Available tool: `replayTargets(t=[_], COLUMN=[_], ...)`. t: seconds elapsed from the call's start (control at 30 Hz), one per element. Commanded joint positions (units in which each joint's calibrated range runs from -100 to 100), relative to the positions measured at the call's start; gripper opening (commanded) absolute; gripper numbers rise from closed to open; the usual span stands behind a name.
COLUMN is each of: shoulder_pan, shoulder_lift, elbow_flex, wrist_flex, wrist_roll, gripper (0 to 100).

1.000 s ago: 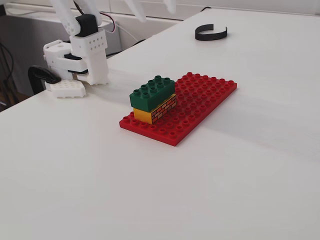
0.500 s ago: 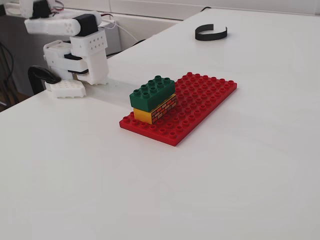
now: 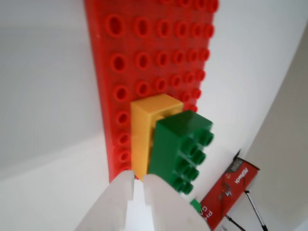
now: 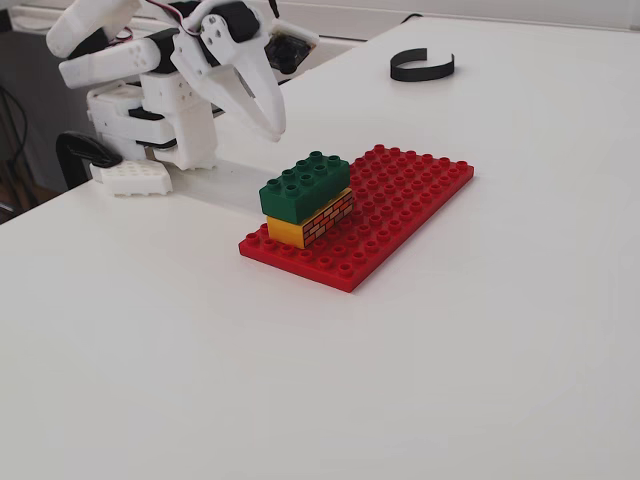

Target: Grab the loose lego brick and stack it on top of the fixed one.

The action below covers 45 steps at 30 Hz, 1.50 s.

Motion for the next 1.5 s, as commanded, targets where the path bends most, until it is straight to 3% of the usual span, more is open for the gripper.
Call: replayTargets(t=[0.0,0.23,1.47], shoulder_pan=[0.4,0.7,4.1], shoulder_lift=[-0.6,-0.6,-0.5], elbow_flex=[4.3,8.6,8.5], wrist_flex=[-0.6,-0.3,-0.4], wrist_roll=[-0.1,-2.8,-2.8], gripper=[1,1,1])
